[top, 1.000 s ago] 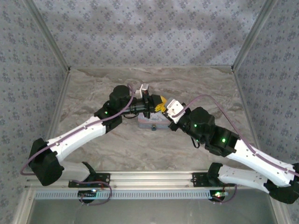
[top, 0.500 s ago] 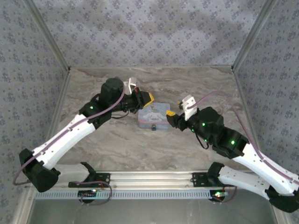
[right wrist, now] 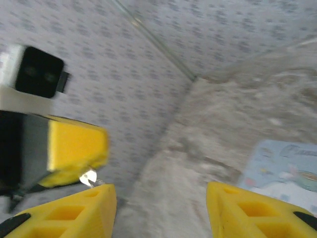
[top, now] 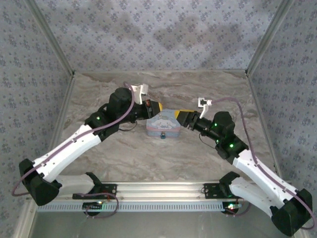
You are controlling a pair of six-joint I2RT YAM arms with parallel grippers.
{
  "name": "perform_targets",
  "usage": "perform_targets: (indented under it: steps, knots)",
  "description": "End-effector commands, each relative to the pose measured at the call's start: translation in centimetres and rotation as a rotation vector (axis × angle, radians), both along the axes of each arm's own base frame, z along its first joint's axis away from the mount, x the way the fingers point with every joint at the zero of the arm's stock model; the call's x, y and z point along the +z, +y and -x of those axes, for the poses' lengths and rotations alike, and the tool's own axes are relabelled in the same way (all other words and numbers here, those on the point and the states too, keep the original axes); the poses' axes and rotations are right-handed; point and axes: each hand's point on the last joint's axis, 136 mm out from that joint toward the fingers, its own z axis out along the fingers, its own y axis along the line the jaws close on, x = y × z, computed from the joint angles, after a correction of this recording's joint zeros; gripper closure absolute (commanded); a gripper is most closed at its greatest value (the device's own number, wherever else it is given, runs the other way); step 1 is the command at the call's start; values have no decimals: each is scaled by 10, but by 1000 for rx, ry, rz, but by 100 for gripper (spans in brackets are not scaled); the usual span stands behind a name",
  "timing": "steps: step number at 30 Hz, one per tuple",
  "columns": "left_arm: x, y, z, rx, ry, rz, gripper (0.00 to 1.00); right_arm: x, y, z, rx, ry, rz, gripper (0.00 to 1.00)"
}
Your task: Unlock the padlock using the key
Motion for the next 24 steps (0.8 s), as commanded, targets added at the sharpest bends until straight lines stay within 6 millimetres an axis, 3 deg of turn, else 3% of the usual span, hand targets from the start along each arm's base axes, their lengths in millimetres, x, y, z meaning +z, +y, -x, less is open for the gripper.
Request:
perform_targets:
  steps: [1,7,11,15,24]
  knots:
    - [38,-8,3,-19,-138,108,100,55,4,16,102,-92,-247,47]
    - [55,-16,11,-38,-164,200,100,62,15,19,164,-96,-330,46]
    - [65,-18,15,-38,-183,233,100,68,24,28,196,-124,-325,53]
    - [72,-15,15,-20,-194,263,100,73,29,33,218,-138,-325,53]
    - [77,-15,19,-27,-184,305,100,76,35,38,232,-154,-311,55]
